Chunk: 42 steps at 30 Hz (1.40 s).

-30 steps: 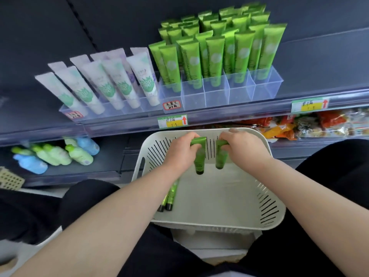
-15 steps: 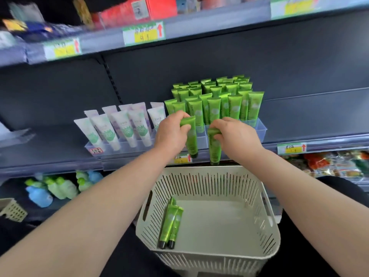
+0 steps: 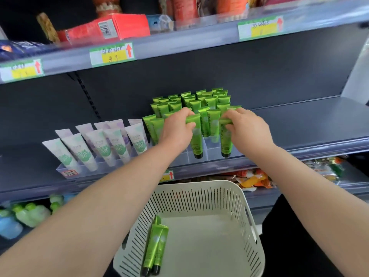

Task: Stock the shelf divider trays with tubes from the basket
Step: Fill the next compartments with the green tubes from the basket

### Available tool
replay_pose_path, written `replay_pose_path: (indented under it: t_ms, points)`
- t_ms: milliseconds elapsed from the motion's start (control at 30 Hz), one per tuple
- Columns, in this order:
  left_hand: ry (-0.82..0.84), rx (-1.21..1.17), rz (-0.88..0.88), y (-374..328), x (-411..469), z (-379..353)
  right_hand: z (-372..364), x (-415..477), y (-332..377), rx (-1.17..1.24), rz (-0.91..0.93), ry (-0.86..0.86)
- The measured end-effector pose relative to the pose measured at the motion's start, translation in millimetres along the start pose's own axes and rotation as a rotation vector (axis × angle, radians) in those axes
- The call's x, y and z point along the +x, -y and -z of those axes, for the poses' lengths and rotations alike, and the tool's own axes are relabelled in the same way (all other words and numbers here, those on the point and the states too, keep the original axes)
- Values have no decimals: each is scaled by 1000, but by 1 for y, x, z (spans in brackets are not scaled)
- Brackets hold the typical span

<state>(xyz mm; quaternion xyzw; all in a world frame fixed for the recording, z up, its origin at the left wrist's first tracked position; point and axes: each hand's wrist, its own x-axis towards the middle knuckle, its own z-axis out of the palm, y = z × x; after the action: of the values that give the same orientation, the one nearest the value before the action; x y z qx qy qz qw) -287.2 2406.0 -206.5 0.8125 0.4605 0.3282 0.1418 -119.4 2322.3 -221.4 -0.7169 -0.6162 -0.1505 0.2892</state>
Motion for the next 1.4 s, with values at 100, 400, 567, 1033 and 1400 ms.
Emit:
replay_pose_path:
  t_ms: [100,400,567,1033,1400]
  points:
    - [-31,-18,-9,-10,11,-9,1,15,-14,-50,-9,-67]
    - [-30,-41,-32,-25,27,-28,-37,31,-46,-101,-91,192]
    - [-5,-28,-44,-33,37,-43,-43,39,-54,-97,-66,190]
    - [108,155,-47,-29,46,-88,-45,23,-55,-89,-5,49]
    - [-19,135,-46,-15,37,-65,-38,9,-28,-84,76,61]
